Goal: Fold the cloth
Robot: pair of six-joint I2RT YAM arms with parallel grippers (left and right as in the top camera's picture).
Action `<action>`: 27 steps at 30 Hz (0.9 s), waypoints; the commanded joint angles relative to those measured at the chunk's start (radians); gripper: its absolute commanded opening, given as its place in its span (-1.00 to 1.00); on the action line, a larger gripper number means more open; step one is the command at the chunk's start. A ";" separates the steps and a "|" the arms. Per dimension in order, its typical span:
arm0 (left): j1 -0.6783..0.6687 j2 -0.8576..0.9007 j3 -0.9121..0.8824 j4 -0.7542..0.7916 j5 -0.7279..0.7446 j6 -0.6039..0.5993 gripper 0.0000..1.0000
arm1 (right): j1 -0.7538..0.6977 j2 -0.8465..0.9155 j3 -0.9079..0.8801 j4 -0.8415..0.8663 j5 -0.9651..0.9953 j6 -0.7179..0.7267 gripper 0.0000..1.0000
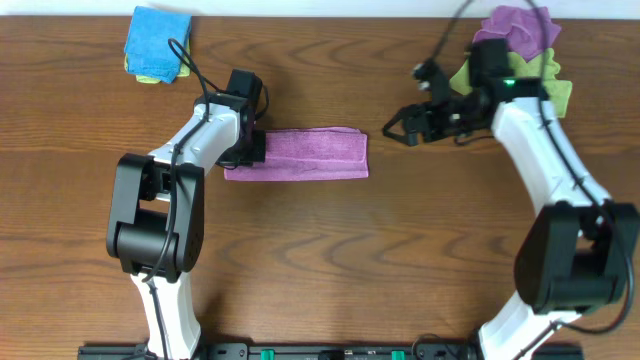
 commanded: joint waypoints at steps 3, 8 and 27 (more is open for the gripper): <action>0.010 0.039 -0.023 -0.014 -0.017 0.018 -0.89 | -0.022 0.142 -0.021 0.006 -0.351 -0.134 0.75; 0.010 0.039 -0.023 -0.016 -0.017 0.017 -0.89 | 0.006 0.227 -0.021 0.036 -0.349 -0.134 0.76; 0.010 0.039 -0.023 -0.021 -0.017 0.018 -0.89 | 0.076 0.350 -0.021 0.236 -0.143 0.051 0.74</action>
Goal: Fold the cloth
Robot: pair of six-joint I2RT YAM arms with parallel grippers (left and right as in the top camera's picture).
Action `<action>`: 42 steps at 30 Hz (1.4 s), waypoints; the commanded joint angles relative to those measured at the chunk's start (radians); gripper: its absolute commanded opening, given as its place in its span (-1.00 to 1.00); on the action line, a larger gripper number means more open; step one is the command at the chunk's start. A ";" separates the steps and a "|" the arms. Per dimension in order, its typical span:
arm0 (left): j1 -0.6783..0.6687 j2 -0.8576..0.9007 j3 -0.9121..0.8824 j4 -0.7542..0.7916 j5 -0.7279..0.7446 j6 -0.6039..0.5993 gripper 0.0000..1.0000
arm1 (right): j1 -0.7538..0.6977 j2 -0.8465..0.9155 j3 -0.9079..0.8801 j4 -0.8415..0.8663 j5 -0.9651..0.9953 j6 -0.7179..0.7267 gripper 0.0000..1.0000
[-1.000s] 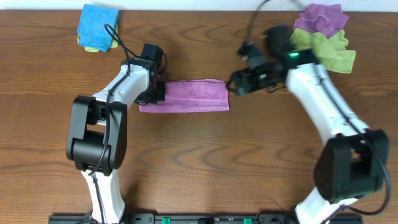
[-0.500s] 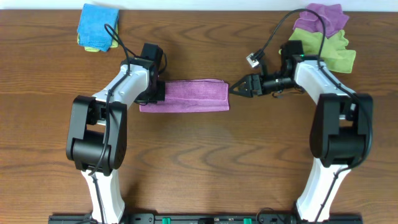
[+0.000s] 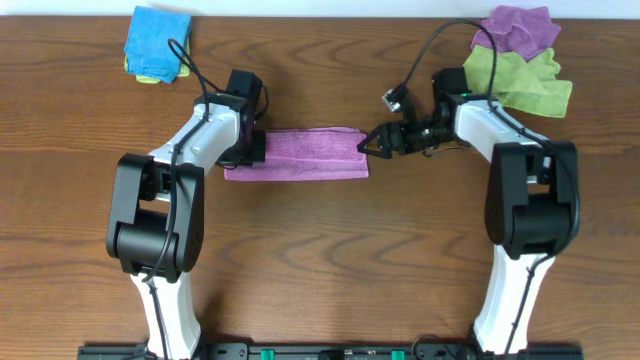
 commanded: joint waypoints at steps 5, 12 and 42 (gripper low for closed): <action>0.010 0.039 -0.023 -0.019 -0.021 0.018 -0.88 | 0.028 0.070 -0.005 0.031 0.026 0.091 0.66; 0.010 0.039 -0.023 -0.018 -0.021 0.018 -0.88 | 0.082 0.101 -0.005 0.051 0.026 0.106 0.38; -0.016 0.021 0.013 -0.050 0.289 -0.065 -0.89 | 0.132 0.095 0.473 -0.459 0.601 0.165 -0.97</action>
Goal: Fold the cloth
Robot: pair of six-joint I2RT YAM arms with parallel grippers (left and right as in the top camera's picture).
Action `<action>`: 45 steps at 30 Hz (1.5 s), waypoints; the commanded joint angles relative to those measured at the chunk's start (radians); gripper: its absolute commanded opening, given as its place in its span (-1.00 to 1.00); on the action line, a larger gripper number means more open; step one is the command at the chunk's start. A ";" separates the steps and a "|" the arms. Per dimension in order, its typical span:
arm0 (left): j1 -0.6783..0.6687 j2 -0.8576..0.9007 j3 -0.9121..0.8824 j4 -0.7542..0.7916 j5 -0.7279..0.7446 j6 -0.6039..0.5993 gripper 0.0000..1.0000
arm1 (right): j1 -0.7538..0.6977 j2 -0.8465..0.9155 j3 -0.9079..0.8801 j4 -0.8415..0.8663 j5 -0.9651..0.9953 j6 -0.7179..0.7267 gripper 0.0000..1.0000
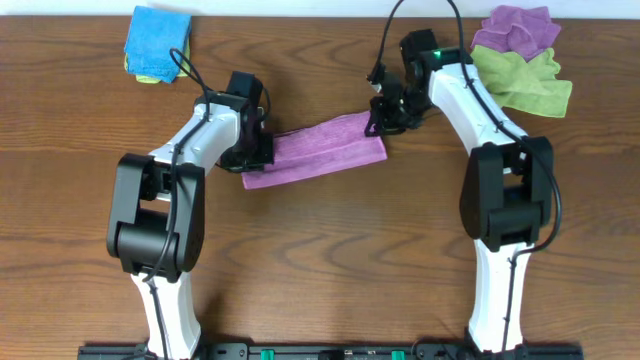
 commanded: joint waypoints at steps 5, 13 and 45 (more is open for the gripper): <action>-0.009 -0.059 0.066 -0.016 0.074 -0.005 -0.88 | 0.028 0.010 0.068 -0.054 0.277 0.023 -0.97; -0.008 -0.281 0.089 -0.005 0.068 0.013 -0.88 | 0.065 0.010 0.119 -0.122 0.452 0.071 -0.98; -0.007 -1.151 0.089 -0.172 -0.163 0.002 -0.82 | 0.470 0.010 0.153 -0.118 0.761 0.108 -0.98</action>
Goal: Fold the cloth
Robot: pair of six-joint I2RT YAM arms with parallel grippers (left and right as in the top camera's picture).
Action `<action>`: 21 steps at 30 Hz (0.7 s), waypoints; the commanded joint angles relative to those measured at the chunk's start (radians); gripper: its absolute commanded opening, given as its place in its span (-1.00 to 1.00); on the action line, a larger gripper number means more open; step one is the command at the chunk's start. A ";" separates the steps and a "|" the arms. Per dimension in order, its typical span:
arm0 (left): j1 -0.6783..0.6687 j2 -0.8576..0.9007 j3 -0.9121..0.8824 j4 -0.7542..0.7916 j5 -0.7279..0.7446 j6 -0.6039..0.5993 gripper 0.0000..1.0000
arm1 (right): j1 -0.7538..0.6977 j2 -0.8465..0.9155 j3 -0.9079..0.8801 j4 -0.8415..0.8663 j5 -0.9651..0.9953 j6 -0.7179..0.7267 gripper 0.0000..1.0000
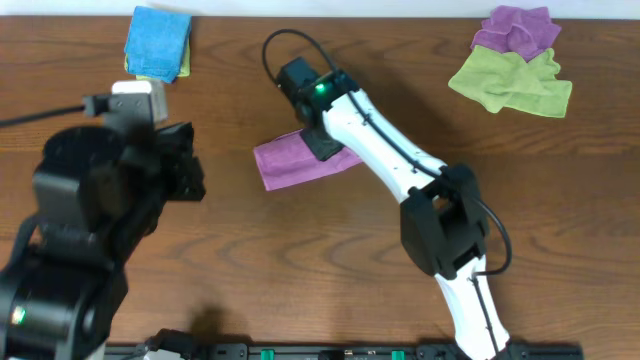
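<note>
The purple cloth (285,165) lies near the table's middle as a short, slanted, doubled-over strip. My right arm reaches across from the right, and my right gripper (322,145) sits on the cloth's upper right part, apparently shut on its top layer; the wrist hides the fingers. My left arm is raised close to the overhead camera and fills the left side. My left gripper (187,163) hangs well left of the cloth, apart from it, and its jaw state cannot be made out.
A folded blue cloth (157,42) on a yellow-green one lies at the back left. A loose purple cloth (515,28) and a green cloth (512,80) lie at the back right. The brown wooden table (330,260) shows in front.
The right gripper has moved left with the cloth's right end, so the cloth is now about half as long. The left gripper has let go of the left end and risen toward the camera.
The left gripper pinned the long strip's left end while the right gripper hovered at the back right. Then the right gripper reached the strip's right end, then held it lifted. Now that end lies over the left part and the left arm is withdrawn.
</note>
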 commanded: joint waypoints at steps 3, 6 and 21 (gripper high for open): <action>0.003 -0.090 0.019 -0.032 -0.014 -0.001 -0.80 | 0.058 0.010 0.019 0.004 0.058 0.014 -0.97; 0.003 -0.111 0.019 -0.068 -0.014 -0.001 -0.80 | 0.085 0.010 0.019 -0.005 0.229 0.015 -0.97; 0.003 -0.114 0.019 -0.096 0.012 0.000 -0.80 | 0.174 0.010 0.111 -0.026 0.160 -0.017 -0.97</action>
